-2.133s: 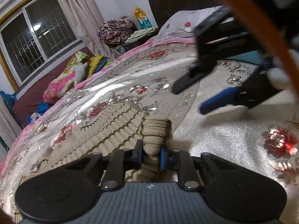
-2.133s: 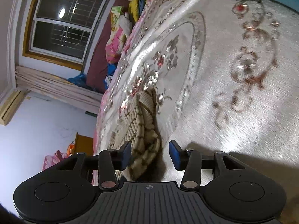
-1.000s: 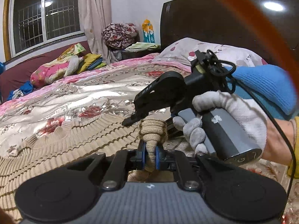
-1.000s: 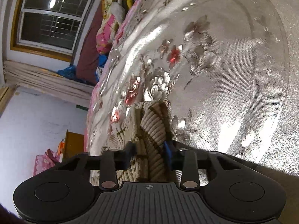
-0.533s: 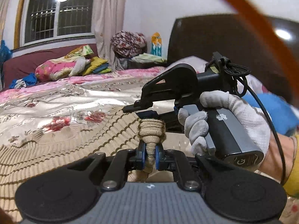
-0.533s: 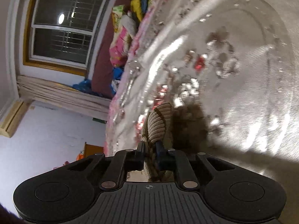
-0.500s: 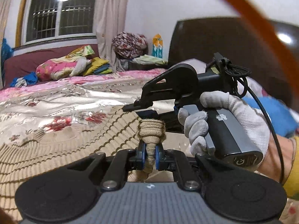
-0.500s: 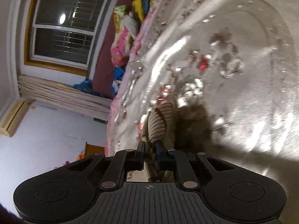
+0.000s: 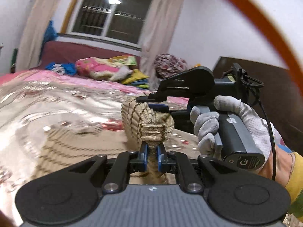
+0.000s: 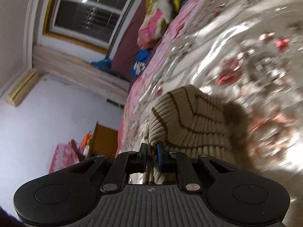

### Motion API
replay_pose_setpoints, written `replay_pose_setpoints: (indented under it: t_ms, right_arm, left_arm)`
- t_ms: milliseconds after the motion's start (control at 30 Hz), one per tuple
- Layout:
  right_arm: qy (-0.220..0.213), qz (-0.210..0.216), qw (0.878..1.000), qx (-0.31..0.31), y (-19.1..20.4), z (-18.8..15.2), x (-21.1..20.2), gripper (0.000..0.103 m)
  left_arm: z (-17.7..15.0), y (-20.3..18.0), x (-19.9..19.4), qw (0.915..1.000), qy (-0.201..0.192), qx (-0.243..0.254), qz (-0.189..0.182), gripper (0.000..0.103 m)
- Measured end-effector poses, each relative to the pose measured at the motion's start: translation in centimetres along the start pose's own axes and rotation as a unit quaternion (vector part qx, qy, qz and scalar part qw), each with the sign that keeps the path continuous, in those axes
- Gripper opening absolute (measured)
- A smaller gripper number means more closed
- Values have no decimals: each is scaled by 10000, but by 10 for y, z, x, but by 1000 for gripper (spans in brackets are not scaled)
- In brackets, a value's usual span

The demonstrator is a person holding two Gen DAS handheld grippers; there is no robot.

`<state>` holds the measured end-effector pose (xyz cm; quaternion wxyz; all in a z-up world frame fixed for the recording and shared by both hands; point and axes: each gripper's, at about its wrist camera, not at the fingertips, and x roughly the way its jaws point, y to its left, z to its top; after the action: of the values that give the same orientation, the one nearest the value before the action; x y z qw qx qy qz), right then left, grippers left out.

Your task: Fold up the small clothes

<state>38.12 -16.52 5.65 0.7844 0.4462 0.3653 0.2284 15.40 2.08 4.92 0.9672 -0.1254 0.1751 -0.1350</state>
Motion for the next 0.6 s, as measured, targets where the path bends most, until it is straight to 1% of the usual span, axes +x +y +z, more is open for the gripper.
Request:
replay_pose_setpoints:
  t_ms: [300, 367, 467, 533, 600]
  right_arm:
    - [573, -165, 9976, -344, 36, -54, 76, 11]
    - [700, -255, 9960, -487, 41, -69, 93, 11]
    - [909, -528, 9914, -781, 47, -90, 121, 11]
    - [1030, -644, 9888, -863, 45, -102, 134, 8]
    - [1186, -667, 9870, -856, 41, -111, 145, 2]
  left_arm:
    - [-16, 72, -27, 9972, -3, -597, 451, 16]
    - [-22, 89, -31, 9955, 53, -773, 552, 16]
    - [-33, 108, -33, 9924, 183, -1026, 657, 16]
    - [-40, 118, -36, 9907, 246, -1129, 719, 16]
    - [-47, 126, -39, 9890, 283, -1242, 747, 16]
